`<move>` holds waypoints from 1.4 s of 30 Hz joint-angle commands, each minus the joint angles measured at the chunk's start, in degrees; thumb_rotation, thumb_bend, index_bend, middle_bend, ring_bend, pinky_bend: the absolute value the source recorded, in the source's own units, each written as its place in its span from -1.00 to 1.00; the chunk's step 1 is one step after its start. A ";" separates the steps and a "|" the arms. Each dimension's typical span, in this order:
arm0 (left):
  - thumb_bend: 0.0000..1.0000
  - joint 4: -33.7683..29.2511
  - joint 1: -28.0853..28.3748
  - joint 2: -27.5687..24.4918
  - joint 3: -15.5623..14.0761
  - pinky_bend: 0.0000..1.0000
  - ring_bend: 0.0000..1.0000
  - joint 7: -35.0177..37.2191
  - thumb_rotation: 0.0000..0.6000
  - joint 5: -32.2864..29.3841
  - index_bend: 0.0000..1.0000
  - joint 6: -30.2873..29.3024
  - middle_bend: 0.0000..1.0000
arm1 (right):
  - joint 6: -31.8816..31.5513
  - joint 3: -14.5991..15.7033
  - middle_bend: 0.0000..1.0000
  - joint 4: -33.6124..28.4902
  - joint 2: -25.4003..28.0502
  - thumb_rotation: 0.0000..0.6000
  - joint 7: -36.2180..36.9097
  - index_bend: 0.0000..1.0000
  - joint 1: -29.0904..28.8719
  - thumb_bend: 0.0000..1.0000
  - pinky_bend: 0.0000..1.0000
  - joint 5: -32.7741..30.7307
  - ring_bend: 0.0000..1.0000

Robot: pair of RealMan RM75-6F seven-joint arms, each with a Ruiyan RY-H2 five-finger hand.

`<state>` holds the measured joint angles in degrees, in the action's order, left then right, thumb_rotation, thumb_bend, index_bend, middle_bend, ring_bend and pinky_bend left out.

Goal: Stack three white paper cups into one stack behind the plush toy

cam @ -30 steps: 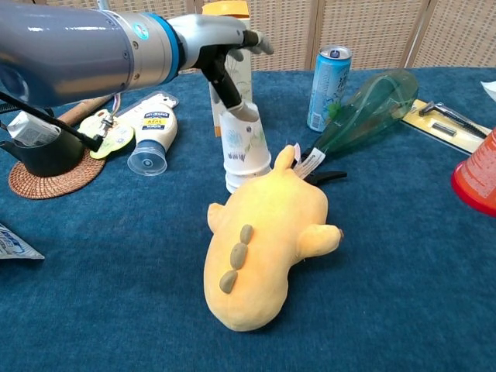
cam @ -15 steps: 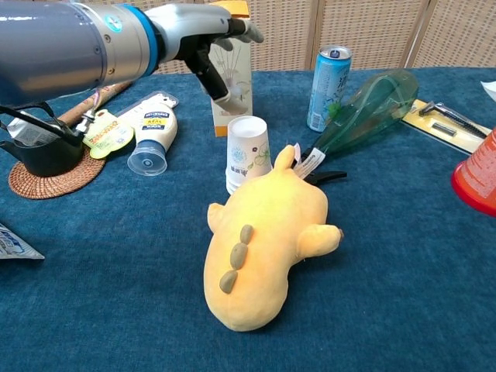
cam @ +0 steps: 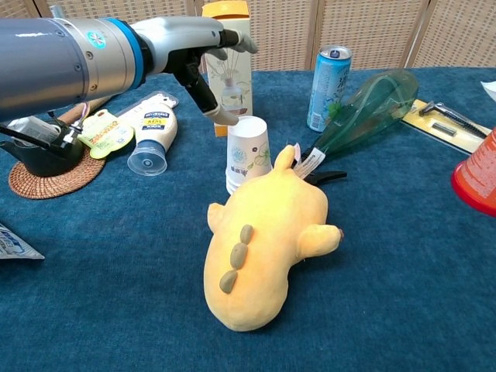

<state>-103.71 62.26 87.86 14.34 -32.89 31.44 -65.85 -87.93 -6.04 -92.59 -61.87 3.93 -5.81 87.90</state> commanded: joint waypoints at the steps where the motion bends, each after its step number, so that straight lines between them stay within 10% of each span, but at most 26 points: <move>1: -0.42 0.47 -0.51 0.46 -0.63 -0.17 -1.00 -0.61 1.00 2.02 -1.00 -1.42 -1.00 | -0.05 0.07 -1.00 -0.12 -0.05 1.00 -0.19 -0.79 0.01 -0.33 -0.27 0.13 -1.00; 29: -0.42 9.28 -0.98 9.32 -0.58 -0.17 -1.00 -7.93 1.00 3.98 -0.99 -2.18 -1.00 | 0.04 -0.05 -1.00 -0.24 0.17 1.00 0.47 -0.79 0.07 -0.33 -0.27 -0.32 -1.00; 42: -0.42 -0.63 -3.61 2.99 2.73 -0.17 -1.00 -4.61 1.00 5.32 -1.00 -1.81 -1.00 | 0.35 0.21 -1.00 0.01 -0.08 1.00 0.04 -0.80 -0.05 -0.33 -0.27 -0.06 -1.00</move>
<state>-101.16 59.55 93.39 16.17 -38.40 36.95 -68.00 -87.58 -5.84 -92.58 -61.95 3.97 -5.86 87.84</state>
